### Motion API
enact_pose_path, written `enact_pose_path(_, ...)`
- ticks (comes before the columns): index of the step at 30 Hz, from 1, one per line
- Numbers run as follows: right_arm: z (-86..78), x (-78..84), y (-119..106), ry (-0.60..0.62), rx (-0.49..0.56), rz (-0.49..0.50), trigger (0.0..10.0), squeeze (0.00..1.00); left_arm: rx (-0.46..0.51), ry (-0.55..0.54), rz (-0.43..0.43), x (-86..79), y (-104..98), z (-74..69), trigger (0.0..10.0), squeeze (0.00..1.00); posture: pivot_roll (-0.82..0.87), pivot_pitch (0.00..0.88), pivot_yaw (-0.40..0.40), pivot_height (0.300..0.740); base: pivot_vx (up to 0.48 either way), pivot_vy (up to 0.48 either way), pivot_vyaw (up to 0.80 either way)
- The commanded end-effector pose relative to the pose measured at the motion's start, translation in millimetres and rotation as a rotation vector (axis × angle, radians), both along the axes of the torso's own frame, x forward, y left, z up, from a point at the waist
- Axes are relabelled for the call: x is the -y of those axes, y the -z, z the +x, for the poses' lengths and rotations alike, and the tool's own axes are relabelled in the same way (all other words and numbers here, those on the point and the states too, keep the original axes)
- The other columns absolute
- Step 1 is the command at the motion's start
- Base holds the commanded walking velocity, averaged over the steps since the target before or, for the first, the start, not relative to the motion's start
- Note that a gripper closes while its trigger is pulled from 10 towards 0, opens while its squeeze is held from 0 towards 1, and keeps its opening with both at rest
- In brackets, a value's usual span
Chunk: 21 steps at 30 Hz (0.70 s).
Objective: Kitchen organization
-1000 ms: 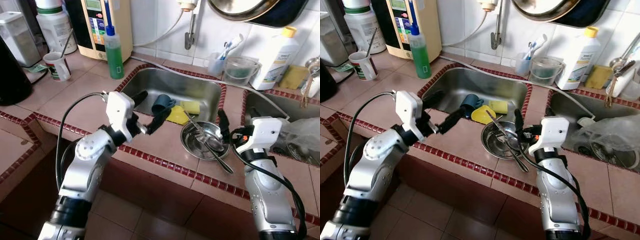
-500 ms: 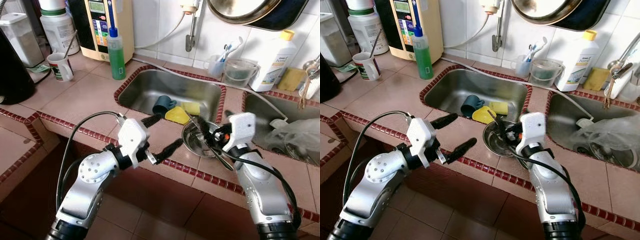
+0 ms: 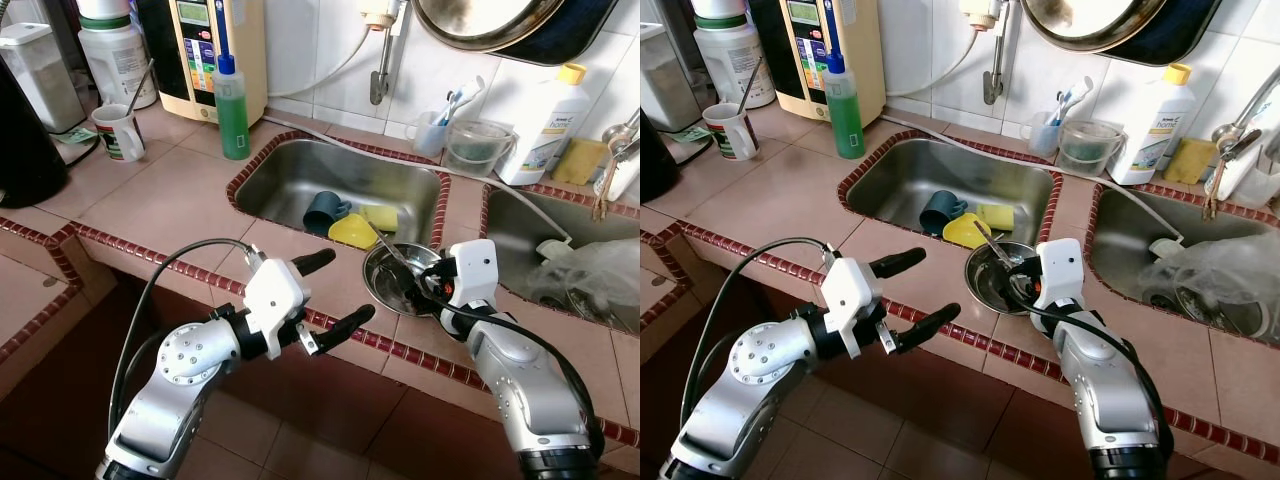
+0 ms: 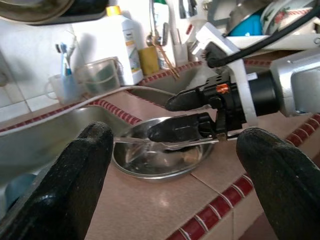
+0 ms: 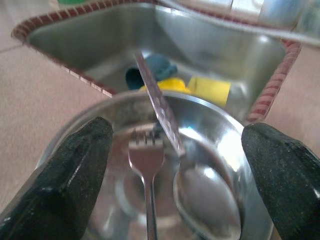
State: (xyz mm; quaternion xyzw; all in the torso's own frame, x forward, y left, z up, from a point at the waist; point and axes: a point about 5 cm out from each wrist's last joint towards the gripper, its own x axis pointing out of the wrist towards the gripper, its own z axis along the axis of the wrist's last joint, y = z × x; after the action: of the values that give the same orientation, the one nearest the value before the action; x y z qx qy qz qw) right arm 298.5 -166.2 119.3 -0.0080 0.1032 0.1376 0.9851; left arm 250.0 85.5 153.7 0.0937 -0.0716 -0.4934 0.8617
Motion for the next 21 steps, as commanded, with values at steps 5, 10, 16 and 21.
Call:
enact_pose_path(5,0.1,5.2,1,0.019,-0.076,0.025,10.0,0.0,0.009,0.032,0.013,4.1,-4,-6.1,10.0,0.0,0.06,0.0,-0.06,0.74,0.0,0.0,0.0)
enact_pose_path(10,2.4,7.7,1,0.021,-0.114,0.021,10.0,0.0,0.01,0.047,0.022,6.9,-3,-10.9,10.0,0.0,0.06,0.0,-0.063,0.74,0.0,0.0,0.0)
enact_pose_path(16,8.1,10.1,-1,0.022,-0.137,0.021,10.0,0.0,0.01,0.051,0.017,9.0,-4,-12.8,10.0,0.0,0.06,0.0,-0.067,0.74,0.0,0.0,0.0)
enact_pose_path(21,13.1,11.3,-4,0.026,-0.147,0.04,10.0,0.0,0.01,0.042,0.012,8.3,-6,-12.8,10.0,0.0,0.07,0.0,-0.074,0.74,0.0,0.0,0.0)
